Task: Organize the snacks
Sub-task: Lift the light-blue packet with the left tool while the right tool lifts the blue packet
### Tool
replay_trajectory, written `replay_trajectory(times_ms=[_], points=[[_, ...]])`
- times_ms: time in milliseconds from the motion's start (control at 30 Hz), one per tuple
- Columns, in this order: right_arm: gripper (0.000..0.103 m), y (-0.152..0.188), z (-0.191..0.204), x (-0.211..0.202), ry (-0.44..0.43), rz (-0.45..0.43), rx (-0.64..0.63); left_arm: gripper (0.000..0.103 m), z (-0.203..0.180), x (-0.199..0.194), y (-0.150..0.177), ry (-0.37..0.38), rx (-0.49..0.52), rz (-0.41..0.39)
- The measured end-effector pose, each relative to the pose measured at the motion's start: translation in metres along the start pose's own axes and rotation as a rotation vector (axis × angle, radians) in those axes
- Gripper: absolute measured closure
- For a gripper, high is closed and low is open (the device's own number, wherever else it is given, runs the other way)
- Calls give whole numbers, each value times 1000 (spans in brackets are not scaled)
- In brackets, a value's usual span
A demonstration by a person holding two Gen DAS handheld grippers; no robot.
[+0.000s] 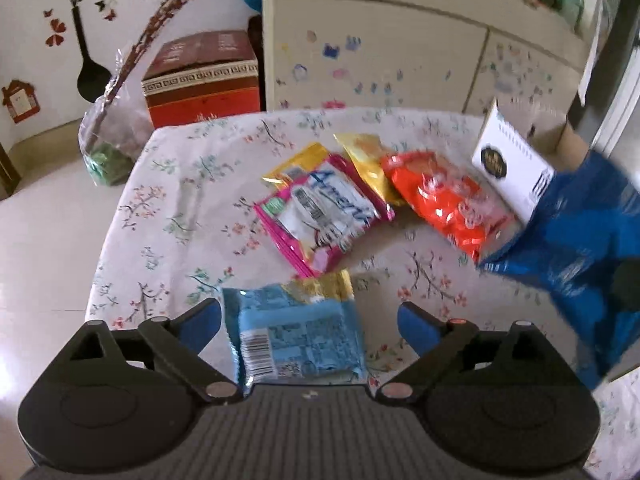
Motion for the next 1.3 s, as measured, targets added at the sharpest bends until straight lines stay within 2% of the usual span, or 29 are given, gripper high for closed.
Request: replay_trajectory(times_ms=[167, 233, 267, 333, 400, 500, 1300], points=[[59, -4, -3, -1, -9, -23, 19, 5, 1, 16, 8, -72, 20, 48], [59, -6, -7, -1, -1, -29, 40, 5, 3, 16, 10, -60, 6, 43], [59, -6, -9, -1, -1, -30, 48, 8, 4, 16, 9, -51, -4, 45], [59, -8, -11, -1, -4, -32, 64, 20, 4, 14, 9, -9, -21, 53], [59, -8, -12, 0, -8, -32, 79, 30, 2, 12, 8, 1, -23, 50], [59, -8, -12, 0, -8, -33, 89, 35, 1, 9, 8, 17, -38, 45], [59, -19, 0, -23, 0, -90, 57, 35, -19, -59, -8, 35, -70, -69]])
Point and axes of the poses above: each gripper's, at about its wrist camera, not at the fingertips, and x roughly the way its jaws point, z to its left, y to its underside, the point moved 3 cm from there along x, roughly the way its jaws point, and after that the axes turned 13 degrees about -x, right-handed, at the moved point
